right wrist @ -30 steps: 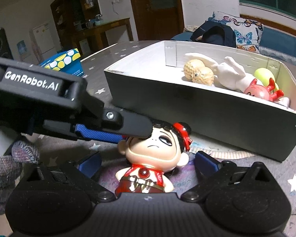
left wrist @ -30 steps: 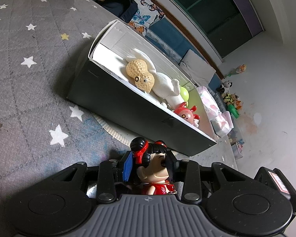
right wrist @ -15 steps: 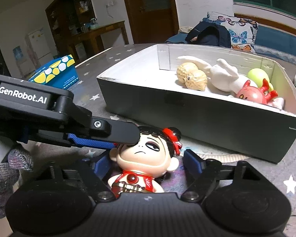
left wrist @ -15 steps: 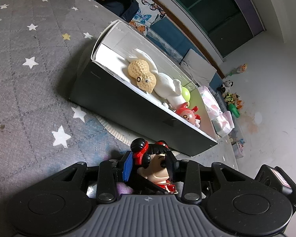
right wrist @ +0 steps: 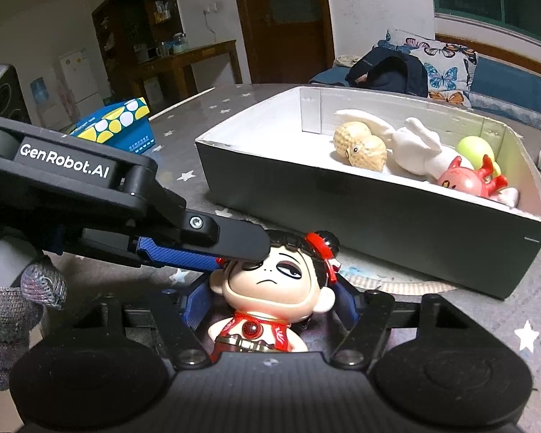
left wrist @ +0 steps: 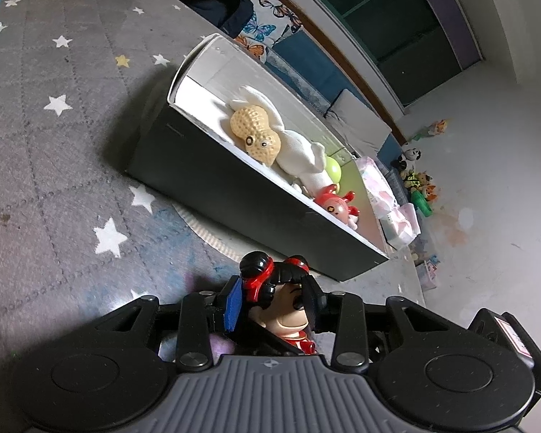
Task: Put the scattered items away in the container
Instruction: 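Lift the red-haired doll with the right gripper, then carry the doll with the right gripper over the box and lower it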
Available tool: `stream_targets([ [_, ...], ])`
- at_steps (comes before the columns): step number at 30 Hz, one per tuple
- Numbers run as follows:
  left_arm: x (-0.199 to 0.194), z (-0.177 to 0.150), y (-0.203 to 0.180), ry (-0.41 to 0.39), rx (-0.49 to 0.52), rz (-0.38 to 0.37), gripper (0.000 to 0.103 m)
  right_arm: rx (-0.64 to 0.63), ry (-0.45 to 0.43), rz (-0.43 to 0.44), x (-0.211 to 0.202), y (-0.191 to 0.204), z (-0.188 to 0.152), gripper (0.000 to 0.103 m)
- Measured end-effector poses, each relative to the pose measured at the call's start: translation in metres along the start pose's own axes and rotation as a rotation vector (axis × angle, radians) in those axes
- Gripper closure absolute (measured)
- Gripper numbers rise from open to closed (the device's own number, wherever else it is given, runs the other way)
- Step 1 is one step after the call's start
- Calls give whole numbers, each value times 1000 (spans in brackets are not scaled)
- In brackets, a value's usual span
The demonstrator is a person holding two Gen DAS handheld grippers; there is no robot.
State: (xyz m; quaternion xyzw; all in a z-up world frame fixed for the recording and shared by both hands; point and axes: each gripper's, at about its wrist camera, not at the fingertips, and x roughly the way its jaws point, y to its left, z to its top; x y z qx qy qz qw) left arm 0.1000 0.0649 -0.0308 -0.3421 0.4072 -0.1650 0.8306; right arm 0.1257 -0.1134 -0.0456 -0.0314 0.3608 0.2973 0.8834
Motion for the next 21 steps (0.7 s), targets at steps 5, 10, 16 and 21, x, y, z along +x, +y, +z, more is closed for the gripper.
stream_targets([
  [5,-8,1,-13,-23,28,-29,66,-13,-34,-9,-15,2,5,33],
  [10,-15,9,-29,-51,67,-57,65,-22,-74,-19,-32,1,17,33],
  [16,-17,28,-49,-73,120,-72,65,-29,-121,-38,-46,-3,38,33],
  [21,-17,49,-68,-99,169,-75,65,-29,-160,-52,-50,-10,61,33],
])
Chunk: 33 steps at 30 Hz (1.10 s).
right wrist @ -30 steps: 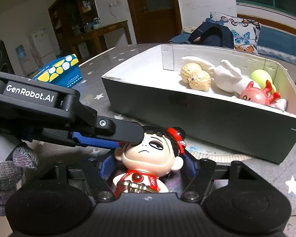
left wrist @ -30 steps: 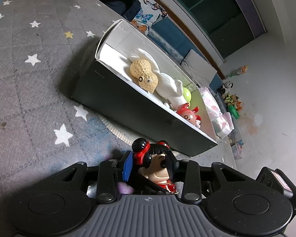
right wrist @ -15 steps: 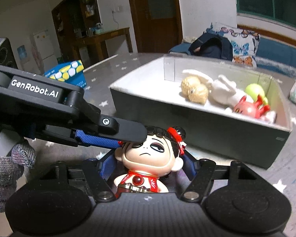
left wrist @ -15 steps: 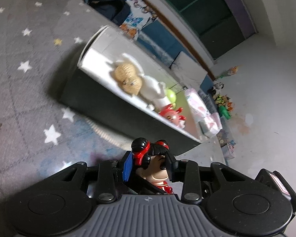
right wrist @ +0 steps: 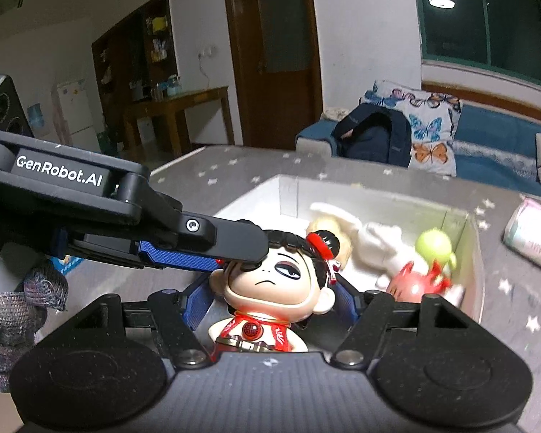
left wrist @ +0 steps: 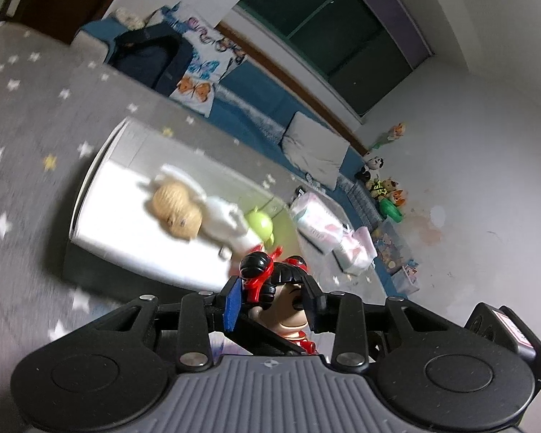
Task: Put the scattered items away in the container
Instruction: 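Carry the doll with the right gripper over the box and lower it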
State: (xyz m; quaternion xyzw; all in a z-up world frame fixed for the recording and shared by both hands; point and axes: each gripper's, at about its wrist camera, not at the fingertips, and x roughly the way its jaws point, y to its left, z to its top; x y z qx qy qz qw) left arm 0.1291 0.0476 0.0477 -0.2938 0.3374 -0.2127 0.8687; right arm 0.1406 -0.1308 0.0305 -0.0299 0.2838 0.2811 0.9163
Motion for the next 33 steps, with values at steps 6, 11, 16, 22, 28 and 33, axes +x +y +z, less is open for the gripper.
stream_targets([
  [6,14,25,-8,-19,47,8,64,9,-23,-15,12,-14,24,33],
  [11,32,42,-5,-14,66,22,63,42,-21,-25,29,-27,35,33],
  [16,48,52,3,-1,70,30,63,48,-5,-36,48,-38,42,33],
  [22,65,58,19,23,41,35,63,46,30,-43,72,-45,43,33],
  [28,77,62,27,43,42,48,63,46,57,-53,89,-50,41,32],
  [33,85,63,36,64,30,52,63,37,86,-60,101,-52,38,32],
])
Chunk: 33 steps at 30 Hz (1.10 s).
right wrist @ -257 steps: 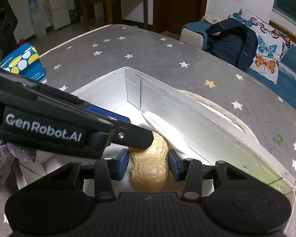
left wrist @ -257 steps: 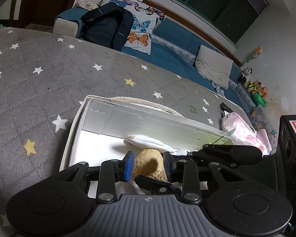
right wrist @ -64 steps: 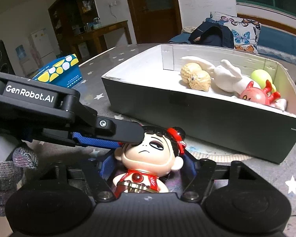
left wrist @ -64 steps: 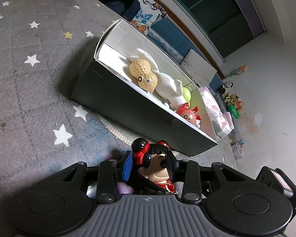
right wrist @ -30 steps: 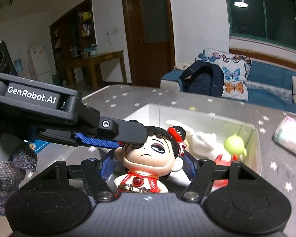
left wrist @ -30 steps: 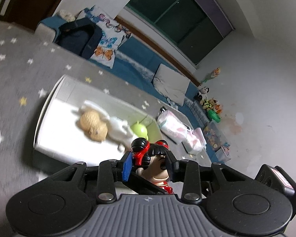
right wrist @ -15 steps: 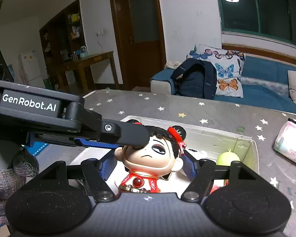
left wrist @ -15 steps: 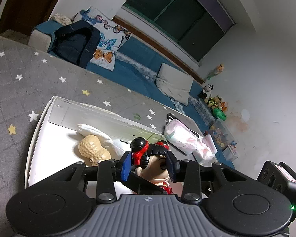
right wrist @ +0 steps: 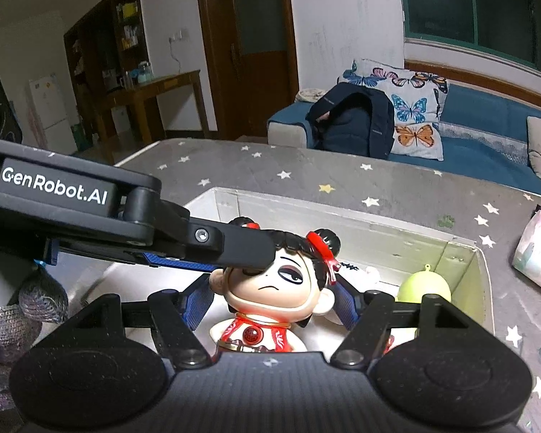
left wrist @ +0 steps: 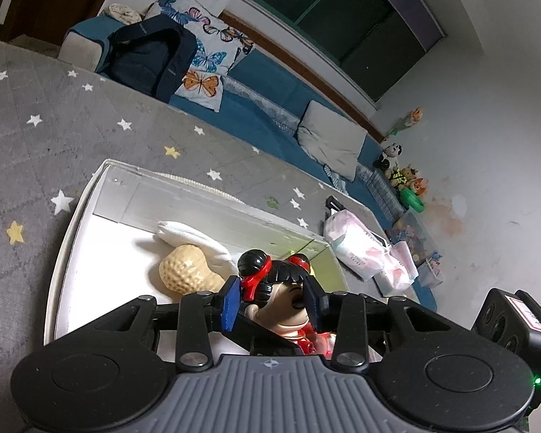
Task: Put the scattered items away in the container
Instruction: 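Carry the doll with the right gripper over the box and lower it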
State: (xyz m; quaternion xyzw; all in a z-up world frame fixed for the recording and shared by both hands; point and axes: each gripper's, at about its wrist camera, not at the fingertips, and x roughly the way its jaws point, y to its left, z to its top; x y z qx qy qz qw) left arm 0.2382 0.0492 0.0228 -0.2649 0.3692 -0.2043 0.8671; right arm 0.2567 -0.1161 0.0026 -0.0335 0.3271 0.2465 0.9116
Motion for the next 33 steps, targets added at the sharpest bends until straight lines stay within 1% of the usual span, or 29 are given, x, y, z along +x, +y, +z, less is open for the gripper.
stream_targets([
  [16,15,-4,14,37,-11,24,63,-32,59,-13,22,-1,-9,32],
  [23,15,-4,16,43,-13,27,63,-51,79,-19,23,2,-8,32],
  [33,17,-6,19,56,-20,34,63,-75,129,-40,27,8,-7,32],
])
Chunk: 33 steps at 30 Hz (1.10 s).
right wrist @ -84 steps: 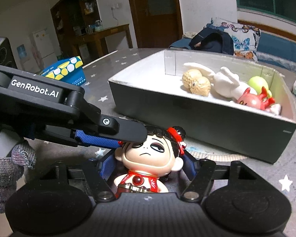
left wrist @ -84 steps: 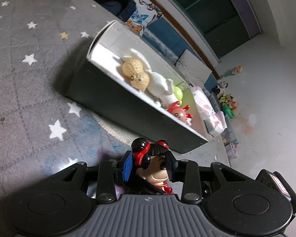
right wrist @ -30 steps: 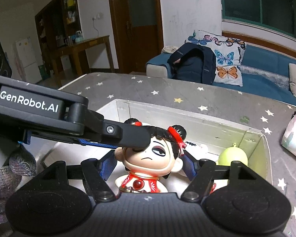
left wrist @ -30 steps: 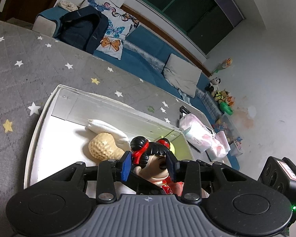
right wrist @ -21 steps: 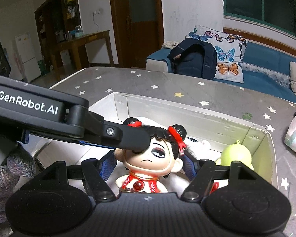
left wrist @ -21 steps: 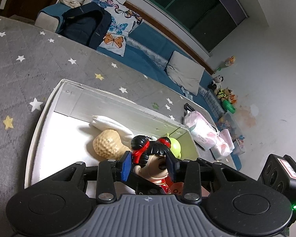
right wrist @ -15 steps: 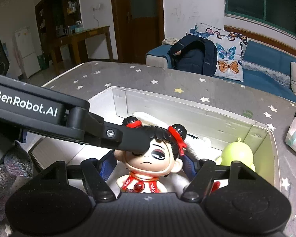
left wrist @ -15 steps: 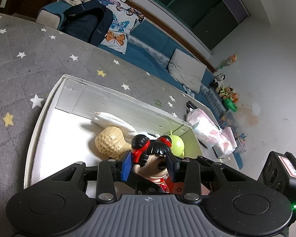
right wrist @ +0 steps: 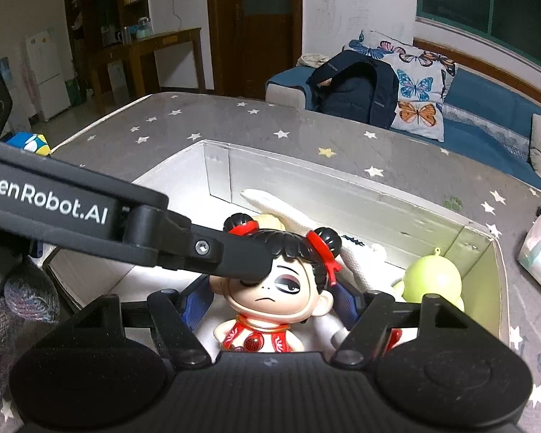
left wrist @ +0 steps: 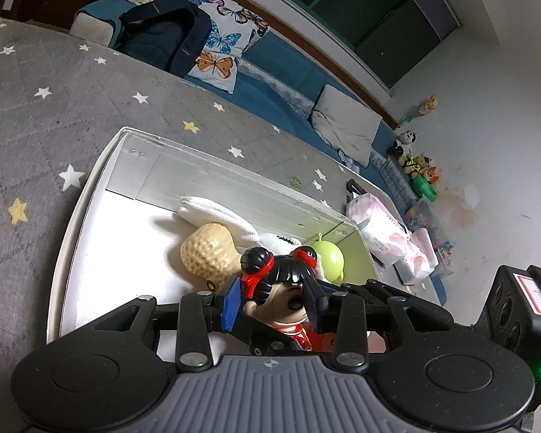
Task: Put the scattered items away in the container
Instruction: 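Carry the doll with the right gripper over the box and lower it, then open the right gripper to release the doll in the box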
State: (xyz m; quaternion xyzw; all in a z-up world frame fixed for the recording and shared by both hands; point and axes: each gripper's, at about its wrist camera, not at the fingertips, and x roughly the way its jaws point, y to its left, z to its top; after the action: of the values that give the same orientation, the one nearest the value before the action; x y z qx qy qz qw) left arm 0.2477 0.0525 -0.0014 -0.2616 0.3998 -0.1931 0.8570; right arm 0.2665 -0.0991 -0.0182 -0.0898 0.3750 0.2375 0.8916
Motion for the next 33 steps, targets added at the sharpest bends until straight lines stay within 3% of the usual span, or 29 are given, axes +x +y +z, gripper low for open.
stream_targets([
  [18,-6,-4,-3,-19,9,24,64,-9,0,-8,-6,0,2,32],
  [33,-38,-24,-32,-137,138,135,64,8,-59,-2,-38,3,-4,31],
])
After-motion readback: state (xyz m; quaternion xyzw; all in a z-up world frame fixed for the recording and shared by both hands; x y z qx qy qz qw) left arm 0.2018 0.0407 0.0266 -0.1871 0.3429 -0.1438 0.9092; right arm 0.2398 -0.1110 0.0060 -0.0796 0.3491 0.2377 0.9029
